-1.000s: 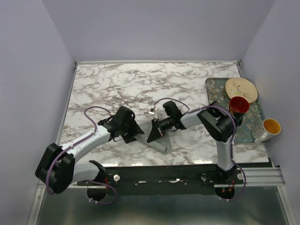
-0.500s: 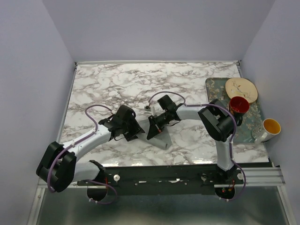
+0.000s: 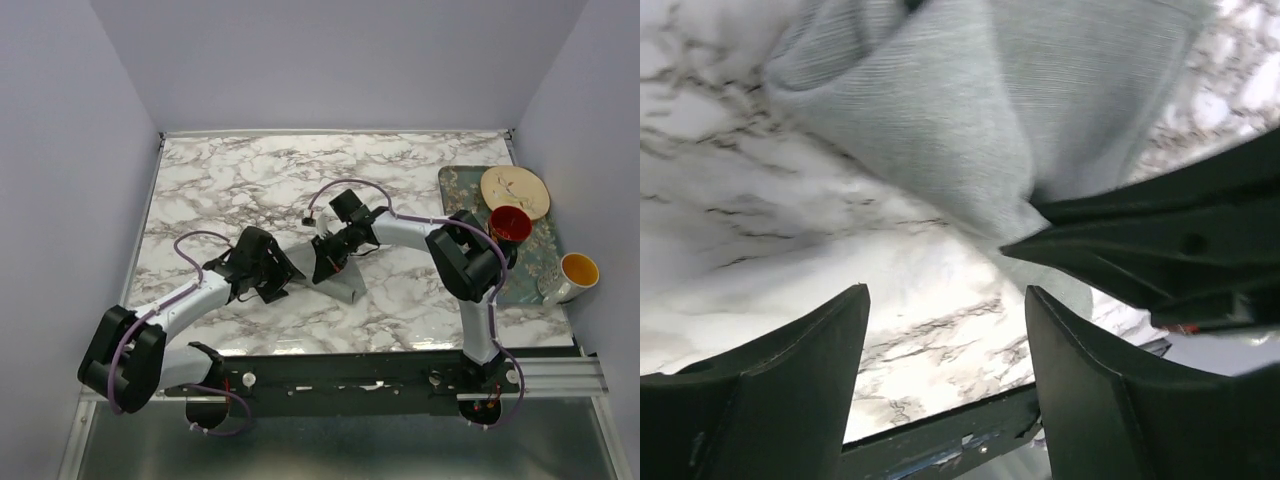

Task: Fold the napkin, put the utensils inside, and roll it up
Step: Roll the napkin with the utensil

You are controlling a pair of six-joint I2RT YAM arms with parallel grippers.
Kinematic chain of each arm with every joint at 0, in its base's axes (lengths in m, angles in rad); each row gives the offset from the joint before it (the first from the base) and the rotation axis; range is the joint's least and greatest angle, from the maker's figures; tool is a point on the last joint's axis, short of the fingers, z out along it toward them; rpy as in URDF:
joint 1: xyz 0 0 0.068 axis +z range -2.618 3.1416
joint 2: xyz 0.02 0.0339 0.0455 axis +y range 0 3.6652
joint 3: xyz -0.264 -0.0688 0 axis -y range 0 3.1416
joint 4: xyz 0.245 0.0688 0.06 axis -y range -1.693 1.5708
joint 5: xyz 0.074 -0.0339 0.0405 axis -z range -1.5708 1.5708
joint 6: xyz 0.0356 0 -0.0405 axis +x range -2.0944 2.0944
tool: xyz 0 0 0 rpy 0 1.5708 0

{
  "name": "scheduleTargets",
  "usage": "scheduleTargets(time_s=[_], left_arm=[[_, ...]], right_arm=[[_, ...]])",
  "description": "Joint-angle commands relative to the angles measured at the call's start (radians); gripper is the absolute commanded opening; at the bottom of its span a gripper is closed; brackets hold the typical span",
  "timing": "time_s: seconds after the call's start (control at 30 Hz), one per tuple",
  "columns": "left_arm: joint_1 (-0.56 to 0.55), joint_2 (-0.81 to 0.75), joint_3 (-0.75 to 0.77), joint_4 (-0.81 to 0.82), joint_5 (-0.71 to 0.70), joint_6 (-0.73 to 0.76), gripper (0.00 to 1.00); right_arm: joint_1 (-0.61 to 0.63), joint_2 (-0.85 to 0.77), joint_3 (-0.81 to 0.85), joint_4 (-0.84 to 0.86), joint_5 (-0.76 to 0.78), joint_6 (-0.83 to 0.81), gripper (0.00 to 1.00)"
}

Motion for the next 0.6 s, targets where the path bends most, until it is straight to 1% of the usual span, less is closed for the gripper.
scheduleTargets(time_s=[0.0,0.1,0.2,0.33,0.43,0.5,0.53,0.57], left_arm=[[-0.005,0.056,-0.024,0.097,-0.004,-0.081,0.73],[-0.009,0.102,0.001,0.138,-0.024,-0.098,0.73],[-0.012,0.125,0.019,0.145,-0.063,-0.107,0.73],[-0.012,0.151,0.014,0.094,-0.095,-0.165,0.72],[-0.007,0.179,0.013,0.068,-0.13,-0.187,0.68],[-0.009,0.199,0.021,0.071,-0.159,-0.175,0.62],[-0.007,0.208,0.025,0.086,-0.159,-0.168,0.58],[-0.006,0.214,0.036,0.089,-0.159,-0.15,0.5]], right_arm=[[0.017,-0.008,-0.082,0.065,0.167,-0.079,0.01],[0.017,-0.021,-0.131,0.109,0.156,-0.086,0.0],[0.017,-0.034,-0.156,0.129,0.147,-0.092,0.01],[0.018,-0.049,-0.156,0.127,0.145,-0.105,0.01],[0.018,-0.064,-0.168,0.127,0.16,-0.129,0.01],[0.017,-0.078,-0.176,0.126,0.17,-0.141,0.01],[0.017,-0.083,-0.184,0.127,0.177,-0.154,0.0],[0.017,-0.092,-0.187,0.126,0.182,-0.16,0.01]])
